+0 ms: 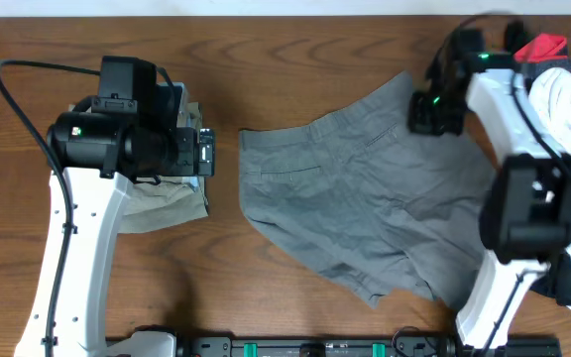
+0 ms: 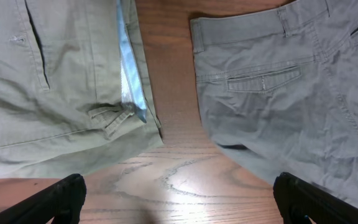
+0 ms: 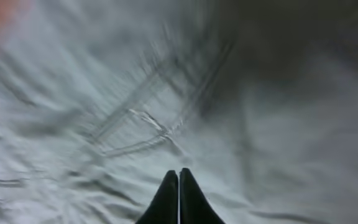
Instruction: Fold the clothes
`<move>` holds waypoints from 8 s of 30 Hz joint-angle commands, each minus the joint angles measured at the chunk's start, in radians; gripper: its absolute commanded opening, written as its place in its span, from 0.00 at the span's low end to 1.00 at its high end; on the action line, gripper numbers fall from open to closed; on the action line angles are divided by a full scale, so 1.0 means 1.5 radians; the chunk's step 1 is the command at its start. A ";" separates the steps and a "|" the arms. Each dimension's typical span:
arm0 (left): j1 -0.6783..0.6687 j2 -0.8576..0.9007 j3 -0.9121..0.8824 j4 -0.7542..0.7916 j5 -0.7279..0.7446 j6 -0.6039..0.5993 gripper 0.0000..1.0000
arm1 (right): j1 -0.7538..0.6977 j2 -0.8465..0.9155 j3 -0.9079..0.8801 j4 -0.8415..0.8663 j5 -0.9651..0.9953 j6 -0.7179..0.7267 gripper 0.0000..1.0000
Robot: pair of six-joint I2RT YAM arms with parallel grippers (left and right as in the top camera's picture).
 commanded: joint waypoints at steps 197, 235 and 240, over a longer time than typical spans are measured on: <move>-0.075 0.214 -0.179 0.050 -0.217 -0.209 0.17 | -0.054 -0.189 -0.384 0.246 0.166 0.149 0.21; -0.076 0.015 -0.179 0.073 -0.202 -0.170 0.63 | -0.114 -0.326 -0.076 -0.193 0.129 0.003 0.67; -0.076 0.015 -0.179 0.100 -0.115 -0.126 0.64 | -0.130 -0.323 -0.212 -0.136 0.129 0.030 0.68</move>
